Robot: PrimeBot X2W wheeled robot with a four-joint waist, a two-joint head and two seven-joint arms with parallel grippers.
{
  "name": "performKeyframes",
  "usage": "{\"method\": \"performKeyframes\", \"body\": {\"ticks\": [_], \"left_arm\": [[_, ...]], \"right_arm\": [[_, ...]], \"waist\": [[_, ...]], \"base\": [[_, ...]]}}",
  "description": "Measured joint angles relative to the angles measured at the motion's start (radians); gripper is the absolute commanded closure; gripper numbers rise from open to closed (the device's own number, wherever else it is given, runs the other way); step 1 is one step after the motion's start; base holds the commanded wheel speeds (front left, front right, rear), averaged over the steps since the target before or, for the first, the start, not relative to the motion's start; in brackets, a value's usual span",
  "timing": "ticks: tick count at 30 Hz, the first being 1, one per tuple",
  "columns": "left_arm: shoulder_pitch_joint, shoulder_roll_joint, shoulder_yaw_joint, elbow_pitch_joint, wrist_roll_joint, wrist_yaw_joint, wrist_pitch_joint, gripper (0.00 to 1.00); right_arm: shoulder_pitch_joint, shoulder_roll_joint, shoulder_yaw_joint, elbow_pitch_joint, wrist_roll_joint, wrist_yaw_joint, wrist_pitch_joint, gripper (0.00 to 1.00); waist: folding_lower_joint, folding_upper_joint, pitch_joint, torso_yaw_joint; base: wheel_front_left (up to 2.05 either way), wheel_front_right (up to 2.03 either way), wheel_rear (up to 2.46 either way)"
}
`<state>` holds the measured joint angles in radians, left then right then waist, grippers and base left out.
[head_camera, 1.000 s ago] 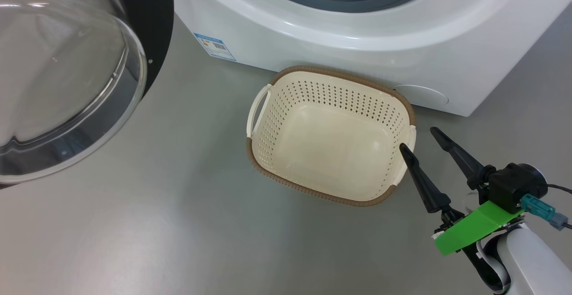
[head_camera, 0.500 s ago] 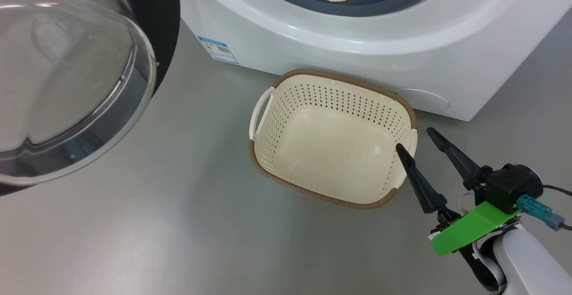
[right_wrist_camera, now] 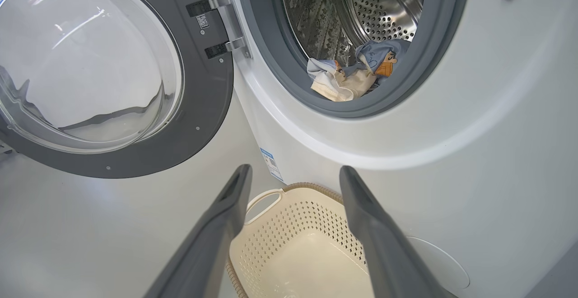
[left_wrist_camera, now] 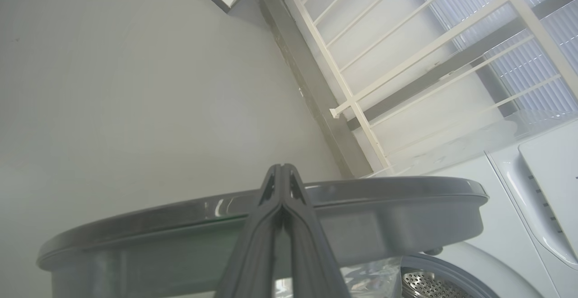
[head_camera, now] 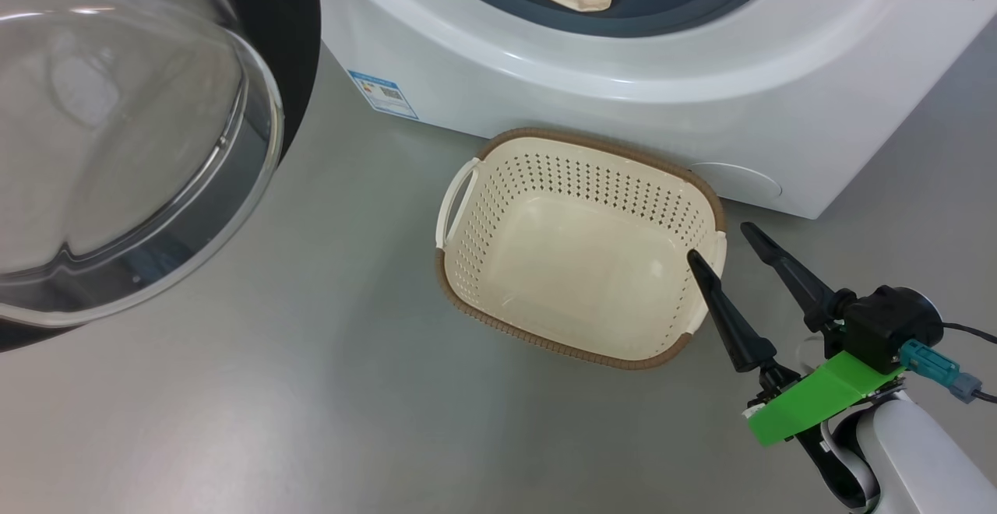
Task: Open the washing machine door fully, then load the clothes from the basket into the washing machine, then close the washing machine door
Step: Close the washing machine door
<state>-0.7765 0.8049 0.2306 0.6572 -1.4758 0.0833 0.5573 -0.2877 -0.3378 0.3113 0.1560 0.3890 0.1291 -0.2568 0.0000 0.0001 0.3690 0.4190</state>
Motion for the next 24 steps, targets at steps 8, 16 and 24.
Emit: {"method": "performKeyframes", "body": {"ticks": [8, 16, 24], "left_arm": [[0.000, 0.016, -0.018, 0.044, -0.003, -0.023, 0.042, 1.00], [-0.005, 0.018, -0.032, 0.109, -0.007, -0.067, 0.078, 1.00], [-0.038, 0.019, -0.072, 0.173, -0.007, -0.125, 0.150, 1.00]], "right_arm": [[0.000, 0.005, 0.000, -0.001, 0.000, 0.000, 0.000, 0.00], [0.000, 0.007, 0.000, -0.002, 0.000, 0.000, 0.000, 0.00], [0.001, 0.015, -0.004, -0.002, 0.000, 0.000, 0.000, 0.00]], "waist": [[0.0000, 0.0000, -0.006, 0.000], [0.0000, 0.0000, -0.009, -0.003], [0.0000, 0.0000, -0.026, 0.000]], "base": [[0.00, 0.00, 0.00], [0.00, 0.00, 0.00], [0.00, 0.00, 0.00]]}}
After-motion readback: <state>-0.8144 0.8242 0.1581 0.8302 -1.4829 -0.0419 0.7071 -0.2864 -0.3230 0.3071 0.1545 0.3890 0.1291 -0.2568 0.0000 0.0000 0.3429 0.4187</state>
